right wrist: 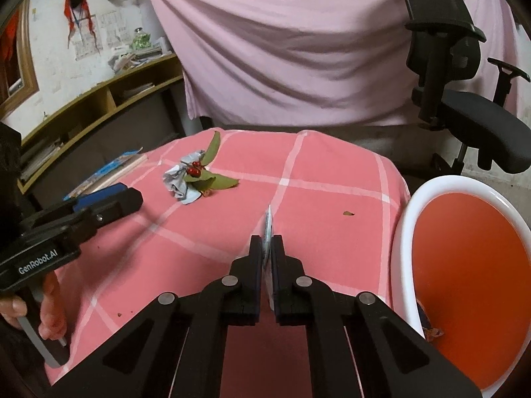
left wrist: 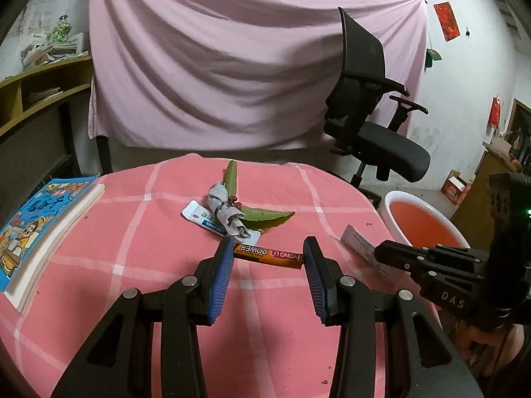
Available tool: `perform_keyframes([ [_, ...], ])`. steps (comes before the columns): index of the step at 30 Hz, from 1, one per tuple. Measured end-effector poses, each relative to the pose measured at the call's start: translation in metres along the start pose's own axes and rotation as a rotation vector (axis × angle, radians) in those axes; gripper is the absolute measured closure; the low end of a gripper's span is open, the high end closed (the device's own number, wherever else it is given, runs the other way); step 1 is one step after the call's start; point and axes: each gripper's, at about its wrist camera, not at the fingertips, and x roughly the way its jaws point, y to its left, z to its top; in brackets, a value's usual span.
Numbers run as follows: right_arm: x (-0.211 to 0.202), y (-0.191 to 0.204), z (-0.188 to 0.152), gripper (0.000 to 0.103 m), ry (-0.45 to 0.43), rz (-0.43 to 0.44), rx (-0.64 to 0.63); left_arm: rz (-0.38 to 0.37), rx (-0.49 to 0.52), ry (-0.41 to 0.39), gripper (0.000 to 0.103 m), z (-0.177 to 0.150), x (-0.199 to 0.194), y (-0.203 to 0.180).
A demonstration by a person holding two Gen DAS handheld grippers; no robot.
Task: Collect trash
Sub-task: 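Grasp the white toothpaste tube with the right tool while the left tool grasps the orange snack bar, then lift both held items and carry them over the orange bucket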
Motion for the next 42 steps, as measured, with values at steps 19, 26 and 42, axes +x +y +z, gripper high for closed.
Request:
perform_keyframes([
  [19, 0.019, 0.008, -0.003, 0.059, 0.089, -0.163, -0.111, 0.024, -0.14, 0.174, 0.066, -0.003, 0.024, 0.025],
  [26, 0.018, -0.005, -0.002, 0.082, 0.088, -0.114, -0.054, 0.021, -0.135, 0.159, 0.066, -0.003, 0.021, 0.022],
  [42, -0.06, 0.004, 0.002, 0.084, -0.316, -0.079, -0.067, 0.086, 0.018, -0.303, 0.066, 0.009, -0.069, -0.034],
])
